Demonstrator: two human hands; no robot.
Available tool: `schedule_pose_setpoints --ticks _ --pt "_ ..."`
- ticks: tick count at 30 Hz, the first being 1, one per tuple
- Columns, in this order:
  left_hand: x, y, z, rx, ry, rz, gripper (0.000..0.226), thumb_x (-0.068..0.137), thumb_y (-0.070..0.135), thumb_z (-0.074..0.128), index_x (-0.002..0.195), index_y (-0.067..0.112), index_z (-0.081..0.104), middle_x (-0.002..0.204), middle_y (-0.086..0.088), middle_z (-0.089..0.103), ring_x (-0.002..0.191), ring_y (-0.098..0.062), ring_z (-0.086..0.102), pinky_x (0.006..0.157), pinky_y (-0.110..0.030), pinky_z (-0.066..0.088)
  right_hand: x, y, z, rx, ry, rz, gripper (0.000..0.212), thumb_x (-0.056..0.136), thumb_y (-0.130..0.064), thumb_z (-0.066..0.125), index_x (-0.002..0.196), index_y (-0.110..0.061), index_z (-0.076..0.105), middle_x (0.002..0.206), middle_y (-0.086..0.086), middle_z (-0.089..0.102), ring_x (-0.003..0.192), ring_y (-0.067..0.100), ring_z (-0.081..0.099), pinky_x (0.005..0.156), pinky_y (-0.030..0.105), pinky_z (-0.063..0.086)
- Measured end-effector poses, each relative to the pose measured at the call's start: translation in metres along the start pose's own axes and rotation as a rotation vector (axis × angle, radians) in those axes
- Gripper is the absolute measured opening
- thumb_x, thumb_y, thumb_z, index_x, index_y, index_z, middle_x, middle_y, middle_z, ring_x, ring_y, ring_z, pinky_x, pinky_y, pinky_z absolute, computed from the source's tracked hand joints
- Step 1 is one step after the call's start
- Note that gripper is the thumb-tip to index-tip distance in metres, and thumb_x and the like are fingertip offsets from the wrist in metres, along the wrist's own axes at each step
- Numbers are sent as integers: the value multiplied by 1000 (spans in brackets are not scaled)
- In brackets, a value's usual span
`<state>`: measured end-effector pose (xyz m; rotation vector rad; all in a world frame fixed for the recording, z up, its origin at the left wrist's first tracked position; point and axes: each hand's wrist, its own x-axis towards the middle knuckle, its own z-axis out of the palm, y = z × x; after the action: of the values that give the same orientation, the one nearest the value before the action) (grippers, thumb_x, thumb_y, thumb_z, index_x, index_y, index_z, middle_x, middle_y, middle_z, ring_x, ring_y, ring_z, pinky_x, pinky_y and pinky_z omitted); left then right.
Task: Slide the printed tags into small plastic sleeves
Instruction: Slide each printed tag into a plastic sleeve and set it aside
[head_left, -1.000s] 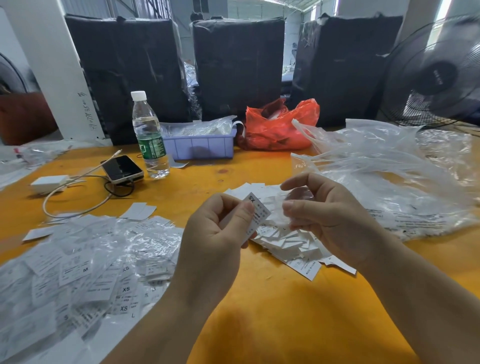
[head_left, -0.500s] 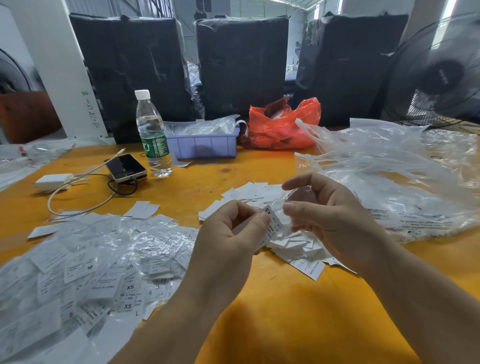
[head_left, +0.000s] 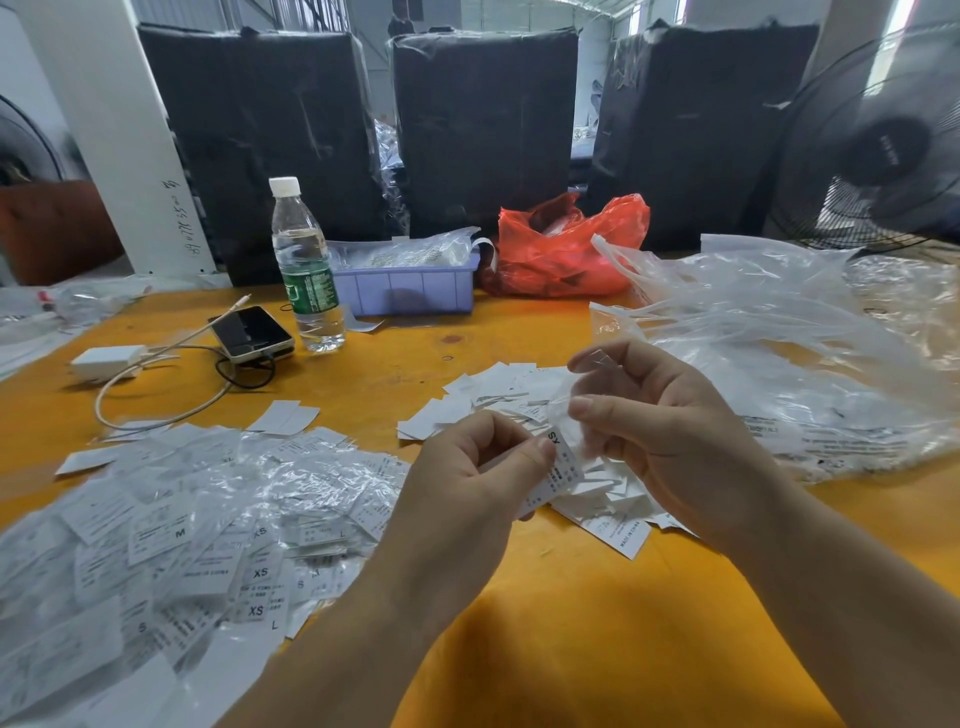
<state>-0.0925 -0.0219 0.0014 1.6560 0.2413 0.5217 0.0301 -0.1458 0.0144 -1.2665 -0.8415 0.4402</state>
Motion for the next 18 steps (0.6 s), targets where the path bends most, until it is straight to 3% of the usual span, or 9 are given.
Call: schedule_pose_setpoints --ticks 18 --pt "-1 2 0 43 -11 -15 22 89 21 66 69 15 63 62 9 62 54 0 53 48 -11 39 0 -3 1 -13 24 24 27 82 6 63 106 -7 60 76 7 60 58 18 56 57 27 50"
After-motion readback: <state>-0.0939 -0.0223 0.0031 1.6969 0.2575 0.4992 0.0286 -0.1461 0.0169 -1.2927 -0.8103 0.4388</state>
